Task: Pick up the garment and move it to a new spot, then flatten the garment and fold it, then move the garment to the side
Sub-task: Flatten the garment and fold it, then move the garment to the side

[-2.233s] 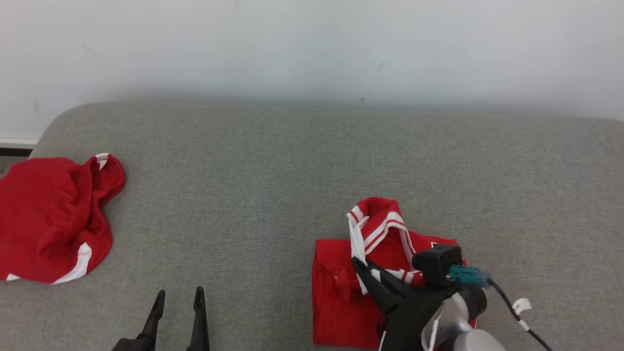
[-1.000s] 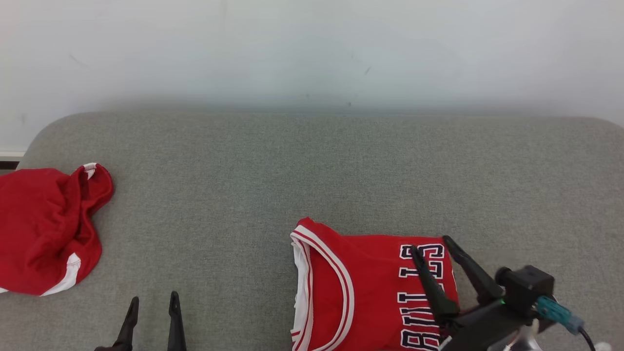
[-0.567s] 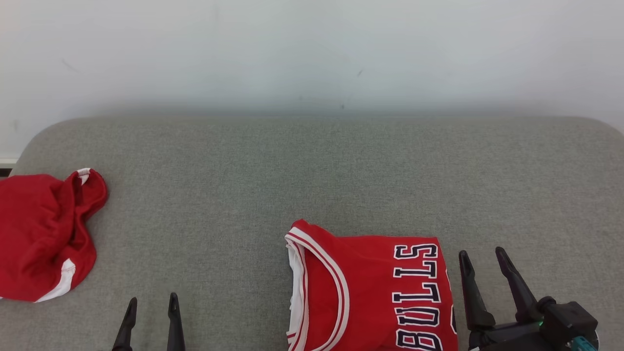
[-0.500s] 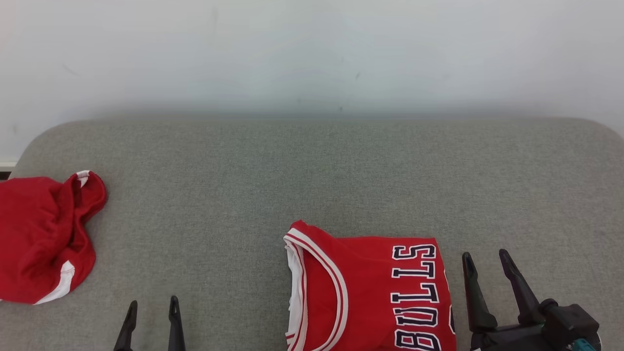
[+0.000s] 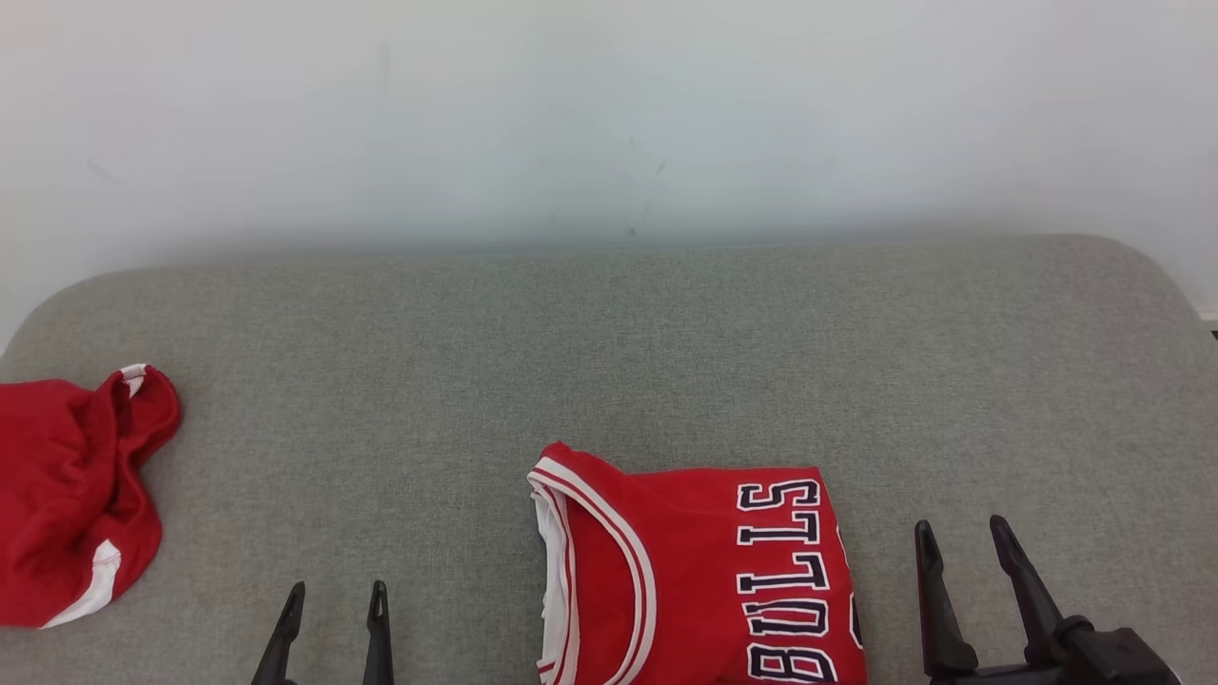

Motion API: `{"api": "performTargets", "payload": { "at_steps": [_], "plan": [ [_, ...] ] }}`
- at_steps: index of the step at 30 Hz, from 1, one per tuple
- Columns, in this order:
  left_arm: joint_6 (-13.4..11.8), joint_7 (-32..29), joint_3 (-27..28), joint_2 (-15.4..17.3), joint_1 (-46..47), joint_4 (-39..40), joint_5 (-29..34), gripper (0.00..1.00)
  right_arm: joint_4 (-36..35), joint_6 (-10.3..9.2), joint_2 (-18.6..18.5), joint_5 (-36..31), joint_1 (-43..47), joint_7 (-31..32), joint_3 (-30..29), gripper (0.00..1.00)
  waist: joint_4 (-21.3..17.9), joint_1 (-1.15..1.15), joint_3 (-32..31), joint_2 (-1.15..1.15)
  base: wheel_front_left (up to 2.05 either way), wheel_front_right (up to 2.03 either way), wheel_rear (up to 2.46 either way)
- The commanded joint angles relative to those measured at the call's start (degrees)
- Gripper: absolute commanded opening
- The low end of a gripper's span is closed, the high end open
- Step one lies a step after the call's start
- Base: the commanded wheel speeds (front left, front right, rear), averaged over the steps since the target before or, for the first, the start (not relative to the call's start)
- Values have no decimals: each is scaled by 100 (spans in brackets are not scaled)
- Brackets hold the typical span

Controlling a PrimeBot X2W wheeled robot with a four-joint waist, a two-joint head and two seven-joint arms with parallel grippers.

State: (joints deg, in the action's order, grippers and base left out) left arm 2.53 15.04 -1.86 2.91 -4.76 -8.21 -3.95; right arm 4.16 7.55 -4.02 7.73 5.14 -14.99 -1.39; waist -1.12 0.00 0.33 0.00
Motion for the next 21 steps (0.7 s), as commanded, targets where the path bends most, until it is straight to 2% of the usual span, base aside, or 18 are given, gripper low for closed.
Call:
{"api": "performTargets", "payload": {
  "at_steps": [1,8,21],
  "plan": [
    [-23,16,-23,-3,-93,54,52,100,-14,-14,45,-47,90,-27,-19,100,-24,0,-16,0,0,0,0],
    [-88,16,-129,-4,-142,132,163,100,129,-14,105,-73,113,-27,-108,100,-65,0,-21,0,0,0,0],
    [-120,16,-164,-4,-109,101,101,100,603,-14,116,-246,-25,-29,135,100,-22,0,14,0,0,0,0]
  ]
}}
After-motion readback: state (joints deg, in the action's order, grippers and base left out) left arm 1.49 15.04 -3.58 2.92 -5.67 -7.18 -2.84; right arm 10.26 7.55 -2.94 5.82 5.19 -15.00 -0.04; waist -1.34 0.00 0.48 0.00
